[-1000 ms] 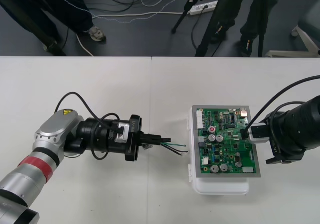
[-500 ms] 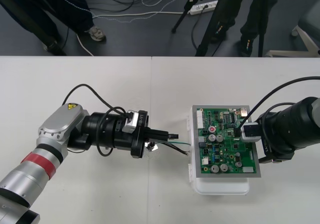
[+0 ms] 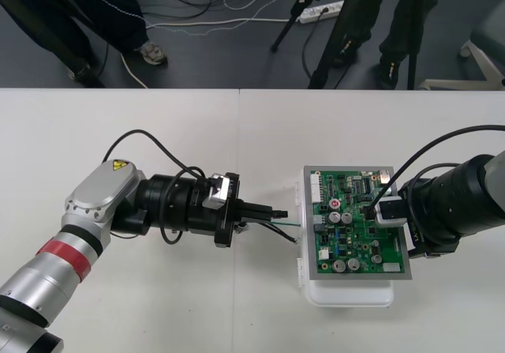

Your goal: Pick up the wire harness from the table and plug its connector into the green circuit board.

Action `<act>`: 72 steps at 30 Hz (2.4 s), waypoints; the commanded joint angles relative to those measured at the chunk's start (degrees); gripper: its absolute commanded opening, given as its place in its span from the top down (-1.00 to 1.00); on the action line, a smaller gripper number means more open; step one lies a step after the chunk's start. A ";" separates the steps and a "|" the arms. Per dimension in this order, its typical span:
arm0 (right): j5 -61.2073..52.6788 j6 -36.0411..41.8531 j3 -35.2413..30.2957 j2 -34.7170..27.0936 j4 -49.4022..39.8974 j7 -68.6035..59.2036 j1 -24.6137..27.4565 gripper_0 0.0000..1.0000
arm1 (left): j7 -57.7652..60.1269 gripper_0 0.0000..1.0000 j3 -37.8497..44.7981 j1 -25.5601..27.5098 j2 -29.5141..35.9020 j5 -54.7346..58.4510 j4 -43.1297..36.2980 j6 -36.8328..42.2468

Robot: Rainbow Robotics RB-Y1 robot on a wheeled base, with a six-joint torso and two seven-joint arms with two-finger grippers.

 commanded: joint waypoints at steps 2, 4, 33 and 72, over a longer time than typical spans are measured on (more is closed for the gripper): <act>-0.06 0.45 0.64 0.54 -0.40 2.08 -1.78 -1.00 | -0.31 1.00 -2.11 -1.45 -2.46 -0.18 -1.98 3.22; -0.14 0.45 0.64 0.54 -0.31 2.17 -1.78 -1.00 | -0.22 1.00 -2.55 -1.45 -2.81 -0.18 -1.98 3.57; -0.85 0.45 0.55 0.54 -0.40 2.26 -2.13 -1.00 | 1.01 1.00 -6.77 -2.15 -4.57 0.52 -1.98 6.30; -0.94 0.45 0.64 0.54 -0.31 2.44 -2.04 -1.00 | 1.98 1.00 -7.12 -2.24 -5.01 0.52 -1.98 7.35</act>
